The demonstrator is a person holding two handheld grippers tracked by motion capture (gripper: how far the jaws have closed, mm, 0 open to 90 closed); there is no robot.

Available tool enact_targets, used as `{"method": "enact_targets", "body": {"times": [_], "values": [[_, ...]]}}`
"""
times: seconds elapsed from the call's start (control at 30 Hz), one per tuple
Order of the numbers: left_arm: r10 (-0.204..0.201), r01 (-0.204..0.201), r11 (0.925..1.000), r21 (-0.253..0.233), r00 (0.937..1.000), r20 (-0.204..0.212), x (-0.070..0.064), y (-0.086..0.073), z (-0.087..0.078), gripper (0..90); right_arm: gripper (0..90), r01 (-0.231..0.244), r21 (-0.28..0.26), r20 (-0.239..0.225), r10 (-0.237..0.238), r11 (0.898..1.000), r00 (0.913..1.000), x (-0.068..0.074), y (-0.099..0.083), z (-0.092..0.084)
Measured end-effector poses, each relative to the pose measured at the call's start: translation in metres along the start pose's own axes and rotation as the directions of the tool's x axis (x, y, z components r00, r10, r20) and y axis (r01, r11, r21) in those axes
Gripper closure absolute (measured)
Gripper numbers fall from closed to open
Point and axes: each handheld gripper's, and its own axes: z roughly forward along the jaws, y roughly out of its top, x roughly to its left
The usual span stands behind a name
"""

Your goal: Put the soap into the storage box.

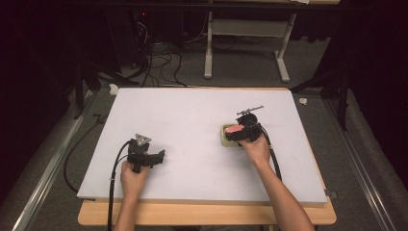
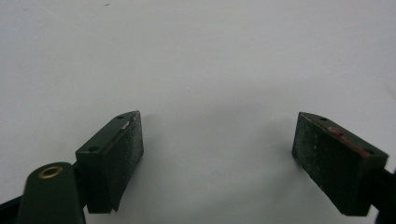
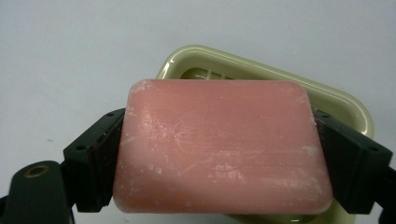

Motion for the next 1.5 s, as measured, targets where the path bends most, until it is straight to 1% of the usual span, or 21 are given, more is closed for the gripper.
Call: {"method": "enact_targets", "body": {"times": [0.1, 0.2, 0.3, 0.37, 0.47, 0.57, 0.63, 0.97, 1.3, 1.33, 1.43, 1.5], "values": [[0.0, 0.0, 1.0, 0.0, 1.0, 0.0, 0.0, 0.0, 0.0, 16.9, 13.4, -0.006, 0.011, -0.007, 0.006, 1.0, 1.0, 0.0, 0.0, 0.002], [0.0, 0.0, 1.0, 0.0, 1.0, 0.0, 0.0, 0.0, 0.0, 17.0, 13.3, 0.002, 0.017, 0.002, -0.002, 1.0, 1.0, 0.001, 0.0, 0.003], [0.0, 0.0, 1.0, 0.0, 1.0, 0.0, 0.0, 0.0, 0.0, 17.0, 13.3, 0.0, 0.023, 0.005, 0.0, 1.0, 1.0, 0.001, 0.0, 0.004], [-0.001, 0.001, 1.0, 0.002, 1.0, 0.001, 0.0, 0.0, 0.0, 16.9, 13.2, 0.002, 0.026, 0.019, -0.002, 1.0, 0.9998, 0.002, 0.0, 0.005], [-0.001, 0.001, 1.0, 0.0, 1.0, 0.001, 0.0, 0.0, 0.0, 16.9, 13.0, -0.004, 0.008, 0.029, 0.004, 1.0, 0.9996, 0.002, 0.001, 0.004], [-0.001, 0.001, 1.0, 0.0, 1.0, 0.001, 0.0, 0.0, 0.0, 16.9, 12.8, -0.01, -0.002, 0.025, 0.01, 1.0, 0.9996, 0.002, 0.003, 0.001], [-0.001, 0.001, 1.0, 0.0, 1.0, 0.001, 0.0, 0.0, 0.0, 16.9, 12.8, -0.003, -0.005, 0.025, 0.003, 1.0, 0.9997, 0.001, 0.003, 0.0], [-0.001, 0.001, 1.0, 0.0, 1.0, 0.001, 0.0, 0.0, 0.0, 16.9, 12.7, 0.002, -0.017, 0.027, -0.002, 1.0, 0.9996, 0.002, 0.003, -0.001], [-0.001, 0.001, 1.0, 0.002, 1.0, 0.001, 0.0, 0.0, 0.0, 16.9, 12.3, 0.01, -0.041, 0.027, -0.009, 0.999, 0.9996, 0.001, 0.002, -0.005], [-0.001, 0.001, 1.0, 0.001, 1.0, 0.001, 0.0, 0.0, 0.0, 16.9, 12.4, 0.005, -0.042, 0.024, -0.004, 0.999, 0.9997, 0.001, 0.002, -0.005], [0.0, 0.0, 1.0, 0.001, 1.0, 0.001, 0.0, 0.0, 0.0, 16.9, 12.5, 0.014, -0.053, 0.028, -0.012, 0.999, 0.9995, 0.0, 0.001, -0.007], [0.0, 0.0, 1.0, 0.0, 1.0, 0.001, 0.0, 0.0, 0.0, 16.9, 12.7, 0.009, -0.056, 0.024, -0.008, 0.998, 0.9997, 0.0, 0.001, -0.009]]}}
